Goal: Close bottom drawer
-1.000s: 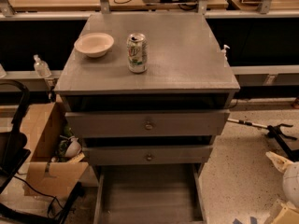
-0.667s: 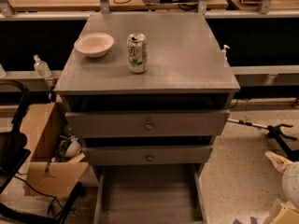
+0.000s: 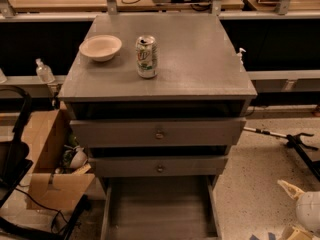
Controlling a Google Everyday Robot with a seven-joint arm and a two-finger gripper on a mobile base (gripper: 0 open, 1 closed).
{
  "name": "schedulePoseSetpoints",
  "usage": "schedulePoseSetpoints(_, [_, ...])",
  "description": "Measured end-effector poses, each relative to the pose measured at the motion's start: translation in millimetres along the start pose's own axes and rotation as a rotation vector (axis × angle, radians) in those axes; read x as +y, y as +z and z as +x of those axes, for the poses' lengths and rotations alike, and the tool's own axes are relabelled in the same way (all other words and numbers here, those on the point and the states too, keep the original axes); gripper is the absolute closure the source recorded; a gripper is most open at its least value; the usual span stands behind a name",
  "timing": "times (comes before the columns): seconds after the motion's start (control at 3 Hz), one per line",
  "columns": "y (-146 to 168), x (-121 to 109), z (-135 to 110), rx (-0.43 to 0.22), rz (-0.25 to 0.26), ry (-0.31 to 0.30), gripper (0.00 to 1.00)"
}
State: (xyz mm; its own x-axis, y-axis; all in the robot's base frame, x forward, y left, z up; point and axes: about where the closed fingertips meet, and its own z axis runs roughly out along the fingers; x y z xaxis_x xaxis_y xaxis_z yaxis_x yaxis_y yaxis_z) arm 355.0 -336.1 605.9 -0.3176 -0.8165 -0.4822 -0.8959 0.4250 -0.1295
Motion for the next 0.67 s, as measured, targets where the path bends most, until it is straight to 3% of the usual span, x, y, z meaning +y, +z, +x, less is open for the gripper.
schedulePoseSetpoints(0.33, [40.8,-9.2,34.5,-0.103,0.011,0.011,0.18])
schedulePoseSetpoints(0.67, [99.1,3.2,68.9,-0.197,-0.019,0.037,0.42])
